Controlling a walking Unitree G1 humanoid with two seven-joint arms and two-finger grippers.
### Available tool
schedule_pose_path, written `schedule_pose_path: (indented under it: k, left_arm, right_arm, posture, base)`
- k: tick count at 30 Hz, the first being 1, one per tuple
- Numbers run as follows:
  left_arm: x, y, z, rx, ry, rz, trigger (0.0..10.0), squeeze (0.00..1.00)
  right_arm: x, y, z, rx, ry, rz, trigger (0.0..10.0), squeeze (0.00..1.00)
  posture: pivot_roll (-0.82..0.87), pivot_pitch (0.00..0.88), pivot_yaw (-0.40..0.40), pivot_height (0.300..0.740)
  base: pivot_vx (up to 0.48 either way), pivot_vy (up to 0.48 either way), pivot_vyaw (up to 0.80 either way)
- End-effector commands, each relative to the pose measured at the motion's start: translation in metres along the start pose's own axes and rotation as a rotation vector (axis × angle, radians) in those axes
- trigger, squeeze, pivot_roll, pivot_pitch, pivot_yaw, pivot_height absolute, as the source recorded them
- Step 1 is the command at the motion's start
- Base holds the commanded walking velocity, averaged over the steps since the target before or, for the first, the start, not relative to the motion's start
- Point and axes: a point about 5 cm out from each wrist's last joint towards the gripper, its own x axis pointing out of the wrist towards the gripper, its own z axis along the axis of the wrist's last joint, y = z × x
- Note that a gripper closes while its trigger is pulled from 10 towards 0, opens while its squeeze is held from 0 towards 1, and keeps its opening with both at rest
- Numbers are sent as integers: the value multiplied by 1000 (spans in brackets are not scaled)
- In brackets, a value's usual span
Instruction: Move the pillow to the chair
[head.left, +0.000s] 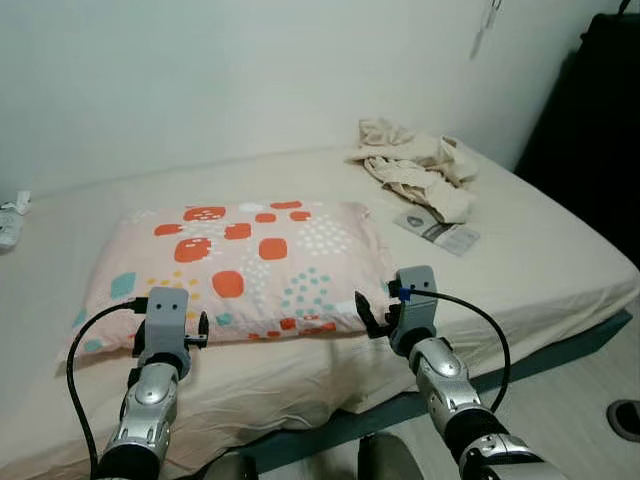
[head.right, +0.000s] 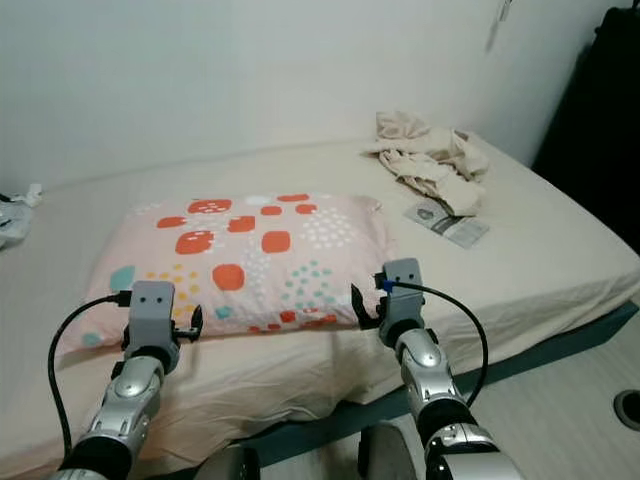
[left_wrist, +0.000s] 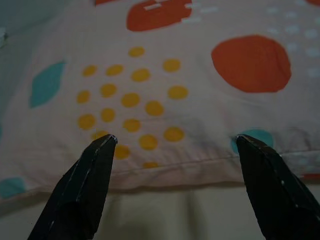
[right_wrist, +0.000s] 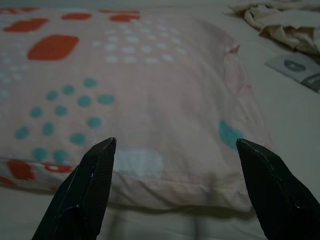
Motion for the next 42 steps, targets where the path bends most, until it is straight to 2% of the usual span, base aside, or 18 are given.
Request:
schedule_pose_path:
  k: [1,11,13,14,15,16,17,19,20,22,23,25,26,29,34,37,38,42]
  left_arm:
    - [3,4,8,12,-41,8,10000,0]
    - [13,14,21,-50,-47,15,10000,0]
    - [13,17,17,-132,8,32,10000,0]
    - [13,17,17,-132,8,32,10000,0]
    - [12,18,11,-219,57,42,10000,0]
    - [6,21,4,-438,115,67,10000,0]
    - [6,21,4,-438,115,67,10000,0]
    - [-1,27,2,-591,120,73,10000,0]
    - [-1,27,2,-591,120,73,10000,0]
    - [-14,38,8,-759,73,42,10000,0]
    - [-14,38,8,-759,73,42,10000,0]
    - [-28,47,13,-876,56,-1,10000,0]
    - [-28,47,13,-876,56,-1,10000,0]
    - [-47,54,9,-1002,99,-79,10000,0]
    - [-45,40,-7,-1114,154,-58,10000,0]
    - [-40,32,-13,-1092,182,-44,10000,0]
    - [-29,19,-18,-1087,194,-15,10000,0]
    - [-21,8,-20,-1096,211,14,10000,0]
  right_arm:
    - [-2,-1,-2,25,-8,-20,10000,0]
    - [0,-3,8,42,-67,-33,10000,0]
    - [1,-5,10,24,-73,-36,10000,0]
    - [1,-5,10,24,-73,-36,10000,0]
    - [2,-7,13,16,-76,-39,10000,0]
    - [4,-11,18,13,-94,-41,10000,0]
    - [4,-11,18,13,-94,-41,10000,0]
    - [4,-13,22,10,-106,-42,10000,0]
    - [4,-13,22,10,-106,-42,10000,0]
    - [4,-17,26,8,-120,-48,10000,0]
    - [4,-17,26,8,-120,-48,10000,0]
    - [4,-20,28,5,-125,-49,10000,0]
    - [4,-20,28,5,-125,-49,10000,0]
    - [5,-21,27,-1,-117,-44,10000,0]
    - [10,-14,31,-2,-109,-7,10000,0]
    - [11,-12,32,-3,-109,4,10000,0]
    - [13,-9,36,-10,-122,19,10000,0]
    - [14,-7,38,-14,-134,28,10000,0]
  posture:
    - [-6,54,-3,588]
    - [4,88,-5,554]
    - [8,109,-1,544]
    - [8,109,-1,544]
    - [10,120,2,544]
    - [10,140,10,544]
    - [10,140,10,544]
    - [9,153,16,544]
    - [9,153,16,544]
    - [20,171,17,544]
    - [20,171,17,544]
    - [31,179,13,544]
    - [31,179,13,544]
    - [36,185,3,544]
    - [33,188,-16,544]
    - [29,188,-16,544]
    - [-2,192,-12,544]
    - [-14,195,-6,544]
  base:
    - [0,0,0]
    - [0,0,0]
    - [0,0,0]
    - [0,0,0]
    - [0,0,0]
    - [0,0,0]
    - [0,0,0]
    - [0,0,0]
    - [0,0,0]
    - [0,0,0]
    - [0,0,0]
    - [0,0,0]
    - [0,0,0]
    - [0,0,0]
    - [0,0,0]
    - [0,0,0]
    - [0,0,0]
    - [0,0,0]
